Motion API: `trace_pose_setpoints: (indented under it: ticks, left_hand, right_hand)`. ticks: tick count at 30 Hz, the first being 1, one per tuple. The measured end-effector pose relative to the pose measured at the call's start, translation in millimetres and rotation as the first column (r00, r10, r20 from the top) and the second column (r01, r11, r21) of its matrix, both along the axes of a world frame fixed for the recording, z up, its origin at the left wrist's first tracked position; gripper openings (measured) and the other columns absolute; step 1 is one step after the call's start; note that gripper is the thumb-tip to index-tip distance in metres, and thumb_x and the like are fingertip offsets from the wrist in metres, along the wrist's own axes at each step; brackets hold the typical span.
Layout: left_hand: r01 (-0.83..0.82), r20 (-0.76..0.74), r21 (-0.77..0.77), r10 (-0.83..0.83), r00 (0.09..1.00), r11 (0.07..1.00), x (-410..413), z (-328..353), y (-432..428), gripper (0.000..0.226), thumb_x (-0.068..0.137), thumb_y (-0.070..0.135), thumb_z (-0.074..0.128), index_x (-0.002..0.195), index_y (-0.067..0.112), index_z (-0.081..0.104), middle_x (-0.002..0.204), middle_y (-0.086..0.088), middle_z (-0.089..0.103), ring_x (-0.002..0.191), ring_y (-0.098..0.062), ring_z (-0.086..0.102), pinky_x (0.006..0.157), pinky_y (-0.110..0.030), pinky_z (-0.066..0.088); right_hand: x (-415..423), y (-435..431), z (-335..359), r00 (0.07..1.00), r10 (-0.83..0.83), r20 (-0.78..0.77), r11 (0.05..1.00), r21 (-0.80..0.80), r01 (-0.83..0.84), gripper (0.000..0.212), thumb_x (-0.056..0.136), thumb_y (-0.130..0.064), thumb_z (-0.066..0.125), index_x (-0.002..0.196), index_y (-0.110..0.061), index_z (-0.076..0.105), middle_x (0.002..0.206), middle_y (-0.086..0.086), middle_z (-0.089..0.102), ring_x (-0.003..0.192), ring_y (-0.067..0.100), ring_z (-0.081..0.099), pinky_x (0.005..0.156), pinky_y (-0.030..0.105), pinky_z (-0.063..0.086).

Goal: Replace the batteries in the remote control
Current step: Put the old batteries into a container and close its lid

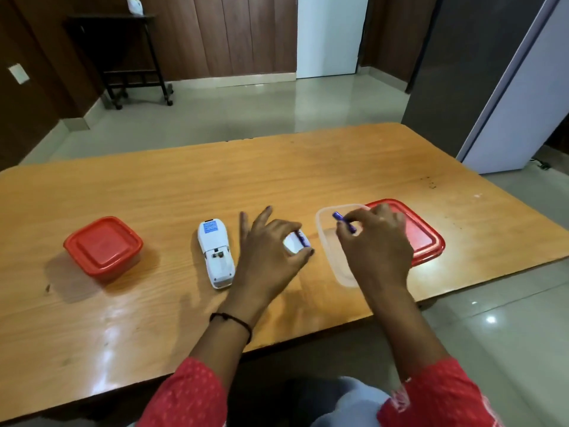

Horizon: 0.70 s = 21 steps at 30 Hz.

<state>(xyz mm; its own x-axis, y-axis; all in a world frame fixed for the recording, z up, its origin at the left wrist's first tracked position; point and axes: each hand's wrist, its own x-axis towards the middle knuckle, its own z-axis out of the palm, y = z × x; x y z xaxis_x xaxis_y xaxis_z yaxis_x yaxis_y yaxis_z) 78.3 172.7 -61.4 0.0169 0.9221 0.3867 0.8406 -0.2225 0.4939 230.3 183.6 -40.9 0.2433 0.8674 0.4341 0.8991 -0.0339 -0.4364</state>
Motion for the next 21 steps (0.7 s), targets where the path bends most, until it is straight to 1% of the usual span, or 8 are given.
trace_pose_setpoints:
  ticks: [3,5,11,13,16,18,19,21]
  left_hand:
    - [0.085,-0.099,-0.110,-0.096,0.990,0.990,43,4,14,0.043,0.084,0.044,0.061,0.122,0.023,0.060,0.129,0.009,0.060,0.145,-0.013,0.017,0.114,-0.042,-0.018]
    - [0.117,-0.174,-0.197,-0.152,0.973,0.973,62,-2,23,0.041,0.086,0.045,0.058,0.120,0.023,0.060,0.129,0.007,0.060,0.146,-0.016,0.016,0.112,-0.044,-0.019]
    - [0.090,-0.255,-0.293,-0.169,0.952,0.952,75,-8,36,0.040,0.088,0.044,0.053,0.118,0.019,0.063,0.127,0.004,0.062,0.146,-0.018,0.015,0.113,-0.050,-0.017]
    - [0.100,-0.247,-0.298,-0.178,0.953,0.949,74,-5,35,0.040,0.089,0.040,0.055,0.123,0.021,0.060,0.131,0.005,0.059,0.146,-0.017,0.017,0.114,-0.049,-0.015]
    - [0.132,0.005,-0.166,-0.133,0.991,0.977,68,-3,26,0.035,0.088,0.029,0.059,0.122,0.021,0.060,0.129,0.006,0.059,0.138,-0.015,0.034,0.119,-0.039,0.007]
    - [0.108,0.267,-0.124,-0.072,0.961,0.986,63,0,15,0.034,0.089,0.021,0.060,0.122,0.020,0.060,0.125,0.009,0.059,0.123,-0.007,0.047,0.104,-0.019,0.030]
    - [0.100,0.369,-0.157,-0.035,0.929,0.983,62,1,9,0.034,0.090,0.019,0.059,0.124,0.020,0.059,0.124,0.011,0.058,0.117,-0.004,0.049,0.095,-0.012,0.035]
    - [0.097,0.508,-0.244,0.042,0.861,0.965,60,-3,-1,0.038,0.090,0.017,0.059,0.127,0.021,0.057,0.126,0.011,0.058,0.112,-0.003,0.052,0.081,-0.011,0.040]
  right_hand:
    - [30,16,-11,0.963,-0.016,0.267,0.971,-0.225,0.078,0.026,0.082,-0.033,0.062,0.099,-0.017,0.072,0.127,0.008,0.050,0.121,0.031,0.034,0.092,0.043,0.035]
    - [40,19,-18,0.935,0.054,0.351,0.944,-0.323,0.067,0.029,0.082,-0.036,0.061,0.101,-0.018,0.071,0.142,0.007,0.038,0.133,0.031,0.022,0.102,0.044,0.028]
    - [51,30,-28,0.918,0.176,0.356,0.892,-0.452,0.004,0.038,0.083,-0.048,0.058,0.108,-0.022,0.069,0.151,0.005,0.029,0.144,0.030,0.004,0.113,0.052,0.010]
    - [56,29,-26,0.954,0.180,0.242,0.903,-0.425,-0.063,0.033,0.082,-0.046,0.061,0.104,-0.024,0.071,0.149,0.004,0.034,0.143,0.028,0.009,0.112,0.051,0.011]
    - [75,22,-19,0.986,0.107,-0.124,0.982,-0.139,-0.124,0.020,0.082,-0.035,0.063,0.094,-0.023,0.072,0.134,0.004,0.053,0.131,0.023,0.032,0.102,0.043,0.032]
    - [96,21,-21,0.958,0.054,-0.282,0.998,-0.019,-0.062,0.020,0.085,-0.027,0.060,0.098,-0.018,0.070,0.121,0.005,0.060,0.121,0.023,0.041,0.090,0.035,0.039]
    - [108,24,-25,0.956,0.017,-0.292,0.999,-0.039,-0.030,0.025,0.085,-0.027,0.060,0.105,-0.015,0.067,0.121,0.007,0.060,0.121,0.024,0.042,0.089,0.034,0.039]
    - [129,37,-40,0.974,-0.092,-0.206,0.965,-0.261,0.036,0.057,0.081,-0.040,0.064,0.127,-0.010,0.052,0.133,0.015,0.052,0.131,0.030,0.034,0.101,0.042,0.037]
